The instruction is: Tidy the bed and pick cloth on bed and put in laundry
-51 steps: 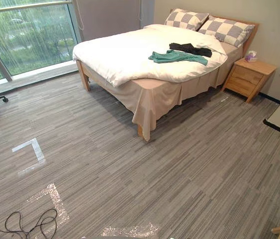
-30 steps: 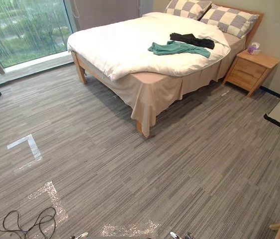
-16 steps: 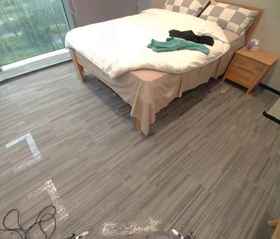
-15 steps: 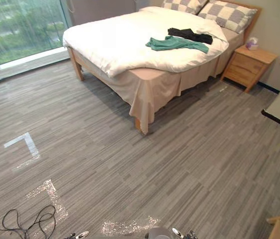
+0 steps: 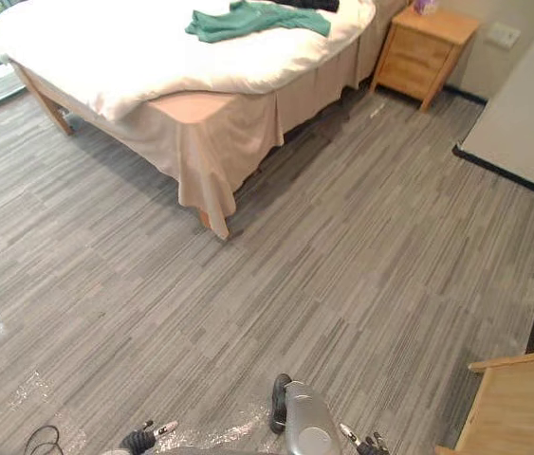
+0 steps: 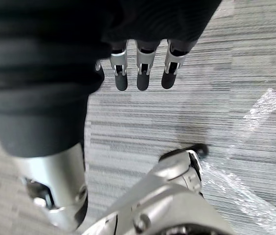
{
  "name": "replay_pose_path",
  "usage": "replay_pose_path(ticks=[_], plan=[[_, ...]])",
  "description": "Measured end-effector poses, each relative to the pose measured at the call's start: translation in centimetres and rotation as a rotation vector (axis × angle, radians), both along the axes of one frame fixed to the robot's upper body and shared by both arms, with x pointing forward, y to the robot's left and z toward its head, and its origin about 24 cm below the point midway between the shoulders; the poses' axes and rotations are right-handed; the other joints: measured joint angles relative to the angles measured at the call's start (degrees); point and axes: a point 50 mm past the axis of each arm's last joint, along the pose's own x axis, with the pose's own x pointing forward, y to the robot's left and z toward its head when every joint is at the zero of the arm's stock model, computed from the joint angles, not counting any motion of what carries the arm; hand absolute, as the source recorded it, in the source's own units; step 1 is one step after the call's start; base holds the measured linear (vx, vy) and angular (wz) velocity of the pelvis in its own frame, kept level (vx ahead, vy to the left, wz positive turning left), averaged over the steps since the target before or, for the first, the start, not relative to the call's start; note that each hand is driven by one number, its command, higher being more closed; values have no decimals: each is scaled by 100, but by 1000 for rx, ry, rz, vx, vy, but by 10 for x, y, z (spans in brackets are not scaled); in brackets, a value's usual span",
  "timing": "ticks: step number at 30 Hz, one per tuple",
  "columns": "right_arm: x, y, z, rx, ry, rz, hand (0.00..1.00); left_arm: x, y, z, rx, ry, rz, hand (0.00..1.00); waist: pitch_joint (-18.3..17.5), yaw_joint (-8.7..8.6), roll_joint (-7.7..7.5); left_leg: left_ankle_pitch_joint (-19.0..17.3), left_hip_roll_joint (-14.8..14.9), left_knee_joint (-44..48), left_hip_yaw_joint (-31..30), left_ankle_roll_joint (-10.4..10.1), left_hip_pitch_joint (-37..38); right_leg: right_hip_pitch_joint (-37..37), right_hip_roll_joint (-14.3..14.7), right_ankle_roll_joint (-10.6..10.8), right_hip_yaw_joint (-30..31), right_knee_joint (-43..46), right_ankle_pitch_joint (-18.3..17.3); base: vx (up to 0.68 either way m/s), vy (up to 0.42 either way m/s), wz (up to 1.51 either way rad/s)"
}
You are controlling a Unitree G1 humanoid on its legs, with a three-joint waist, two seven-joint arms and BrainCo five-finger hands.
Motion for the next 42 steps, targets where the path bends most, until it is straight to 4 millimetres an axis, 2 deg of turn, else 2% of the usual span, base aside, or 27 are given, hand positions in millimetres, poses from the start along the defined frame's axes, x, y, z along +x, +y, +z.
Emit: replay_pose_path(ticks=[2, 3, 4, 6, 8, 10, 11, 12, 13, 14, 15, 16, 18, 19, 21, 22, 24, 25, 27, 29, 31, 33, 34, 35, 37, 39, 42], plan=[[-1, -5, 1, -21, 12, 57, 0, -2, -1, 1, -2, -32, 27, 0, -60, 7, 73, 68, 226, 2027, -281, -76, -805, 481, 303, -112, 125, -457, -59, 540, -291, -23], [1, -6, 1, -29, 13, 97, 0, -3, -2, 2, 0, -52, 46, 0, -75, 43, 89, -35, 156, 2841, -374, -74, -1182, 802, 410, -194, 201, -750, -56, 545, -212, -26], [2, -6, 1, -32, 9, 121, 0, -2, -1, 3, 4, -63, 49, 0, -71, 62, 71, -118, 25, 3194, -482, -38, -1433, 1010, 438, -282, 249, -913, -40, 506, -149, -28], [13, -7, 2, -47, 1, 197, 0, 1, 0, 5, 16, -98, 64, 0, -39, 199, -19, -410, -579, 3553, -562, 20, -2135, 1630, 446, -343, 475, -1337, -7, 534, -123, -40], [26, -8, 3, -54, -16, 225, 0, 4, 4, 8, 24, -131, 85, 0, 17, 420, -111, -652, -942, 2987, -286, 141, -2476, 2138, 361, -213, 670, -1571, -15, 502, -47, -72], [38, -2, 6, -50, -62, 229, 0, 8, 4, 10, 13, -164, 82, 0, 63, 515, -197, -555, -1176, 1739, 304, 363, -2651, 2602, 198, 92, 620, -1641, -146, 503, -11, -56], [41, -4, 8, -63, -85, 232, 0, 8, 4, 10, 7, -176, 76, 0, 43, 520, -217, -148, -1290, 748, 640, 519, -2661, 2808, 145, 252, 584, -1690, -241, 498, 34, -32], [41, -5, 10, -69, -101, 235, 0, 6, 4, 11, 6, -186, 72, 0, 5, 520, -166, 594, -1356, -488, 937, 627, -2621, 3117, 176, 390, 532, -1855, -321, 505, 59, -28], [40, -4, 9, -65, -100, 236, 0, 4, 1, 10, 0, -186, 77, 0, -36, 534, -100, 1180, -1382, -1020, 1035, 855, -2643, 3316, 255, 447, 535, -2007, -362, 531, 123, -29], [38, 1, 7, -47, -91, 233, 0, 2, 1, 9, -1, -181, 84, 0, -123, 592, -87, 1549, -1452, -1005, 1050, 1459, -2629, 3574, 248, 526, 540, -2178, -422, 567, 153, 0], [37, 9, 4, -24, -83, 231, 0, 2, 9, 9, 20, -175, 79, 0, -231, 541, -310, 1406, -1629, -1018, 1142, 1405, -2623, 3643, 47, 588, 461, -2237, -378, 572, 161, 30], [34, 14, 2, -10, -70, 231, 0, 5, 12, 10, 31, -182, 67, 0, -351, 521, -433, 1268, -1835, -1083, 1070, 1534, -2611, 3615, -100, 653, 378, -2204, -257, 685, 206, 52], [32, 19, -1, 2, -38, 221, 0, 6, 12, 8, 31, -173, 62, 0, -437, 606, -483, 1096, -2120, -1181, 951, 1626, -2438, 3512, -265, 654, 374, -1766, 34, 622, 210, 48], [31, 19, -1, 5, -22, 215, 0, 6, 11, 7, 26, -167, 68, 0, -460, 651, -483, 983, -2254, -1256, 841, 1659, -2228, 3369, -378, 713, 385, -1135, 138, 563, 203, 57], [29, 15, -2, 1, 11, 200, 0, 5, 10, 6, 26, -152, 65, 0, -487, 691, -490, 756, -2437, -1410, 587, 1618, -1742, 2732, -660, 1121, 382, 784, 556, 554, 185, 56], [32, 13, -2, -3, 17, 192, 0, 4, 10, 5, 32, -133, 65, 0, -487, 658, -483, 635, -2515, -1498, 395, 1572, -1381, 2202, -856, 1251, 382, 2236, 695, 521, 127, 58], [36, 9, -1, -15, 13, 197, 0, 1, 6, 3, 29, -102, 42, 0, -548, 622, -384, 566, -2531, -1789, 155, 1484, -845, 1420, -1146, 1077, 196, 3428, 487, 469, 99, 59], [41, 5, 1, -28, 2, 210, 0, 2, 4, 3, 25, -100, 16, 0, -554, 614, -339, 573, -2527, -1972, -10, 1475, -488, 1084, -1322, 1149, 33, 3576, 229, 407, 55, 69], [44, 4, 2, -32, -8, 214, 0, 11, 3, 3, 7, -109, 21, 0, -531, 526, -315, 553, -2513, -2116, -340, 1438, -145, 574, -1429, 1104, -5, 3097, -149, 364, -6, 90], [50, 4, 3, -31, -29, 221, 0, 24, -4, 5, -21, -132, 21, 0, -511, 434, -331, 455, -2422, -2185, -838, 1269, 75, 272, -1403, 1047, 26, 1604, -234, 364, -120, 129], [51, 6, 3, -28, -31, 228, 0, 30, -10, 5, -45, -143, 36, 0, -493, 398, -352, 366, -2312, -2194, -1192, 1117, 178, 259, -1212, 1048, 357, 12, 64, 333, -165, 121], [51, 12, 2, -14, -34, 252, 0, 29, -13, 5, -59, -144, 54, 0, -474, 389, -471, 148, -2230, -2092, -1464, 798, 310, 422, -1069, 1059, 1005, -1391, 953, 334, -241, 107], [50, 16, 1, -6, -35, 261, 0, 27, -10, 5, -52, -143, 66, 0, -495, 388, -556, 22, -2235, -1984, -1504, 723, 315, 471, -1068, 1012, 1136, -1538, 1211, 395, -378, 102], [53, 18, 2, -2, -53, 271, 0, 23, -7, 4, -44, -136, 114, 0, -465, 385, -543, -265, -2052, -1758, -1567, 723, 405, 611, -968, 964, 1065, -1357, 1507, 366, -384, 70], [57, 14, 4, -13, -67, 299, 0, 17, -12, 2, -61, -137, 166, 0, -486, 486, -313, -407, -1758, -1638, -1532, 486, 425, 741, -740, 819, 916, -1361, 1349, 291, -302, 32], [62, 17, 5, -9, -86, 337, 0, 14, -19, 1, -71, -127, 202, 0, -501, 481, -102, -415, -1444, -1627, -1544, 408, 487, 914, -480, 674, 687, -1453, 1227, 252, -230, 30], [63, 19, 5, 0, -88, 376, 0, 14, -16, 1, -70, -130, 253, 0, -460, 498, -160, -272, -1328, -1190, -1543, 210, 287, 1199, -392, 563, 472, -1666, 1151, 203, -240, 32]])
